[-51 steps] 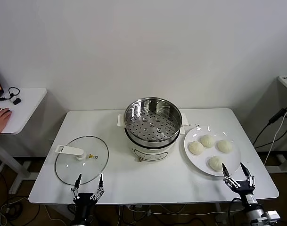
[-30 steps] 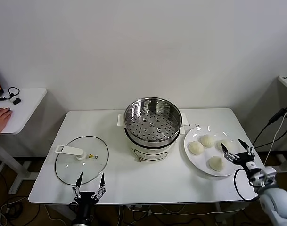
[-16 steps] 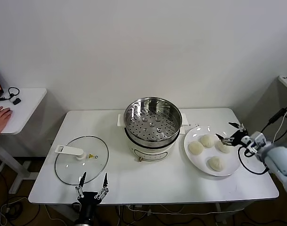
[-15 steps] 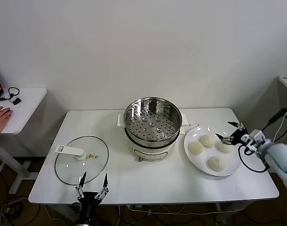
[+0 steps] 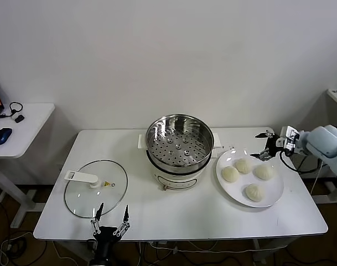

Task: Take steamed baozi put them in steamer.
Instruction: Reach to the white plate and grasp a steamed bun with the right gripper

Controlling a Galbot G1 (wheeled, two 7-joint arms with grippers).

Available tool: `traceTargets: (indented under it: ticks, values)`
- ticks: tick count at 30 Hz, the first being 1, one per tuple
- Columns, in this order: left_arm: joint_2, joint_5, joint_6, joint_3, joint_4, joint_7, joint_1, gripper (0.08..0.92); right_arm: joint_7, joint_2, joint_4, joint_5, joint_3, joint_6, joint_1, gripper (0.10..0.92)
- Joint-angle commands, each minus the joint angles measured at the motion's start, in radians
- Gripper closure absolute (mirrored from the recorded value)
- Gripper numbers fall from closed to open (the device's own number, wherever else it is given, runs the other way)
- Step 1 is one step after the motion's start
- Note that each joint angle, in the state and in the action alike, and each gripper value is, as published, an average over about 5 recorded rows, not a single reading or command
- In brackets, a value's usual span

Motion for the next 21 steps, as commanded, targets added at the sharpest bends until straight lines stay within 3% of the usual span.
traceTargets:
  ticks: [1, 9, 21]
  values:
    - [-0.025, 0.015, -0.016, 0.005, 0.005, -0.001, 0.001, 0.177, -0.208, 0.134, -0.229, 0.043, -0.665, 0.143, 0.480, 0.203]
    - [-0.027, 0.018, -0.025, -0.001, 0.012, 0.001, -0.003, 0.177, -0.229, 0.239, -0.280, 0.073, -0.652, 0.154, 0.395, 0.203]
    - [-0.030, 0.020, -0.025, -0.012, 0.028, 0.004, -0.011, 0.177, -0.222, 0.406, -0.478, 0.007, -0.488, 0.160, 0.209, 0.203]
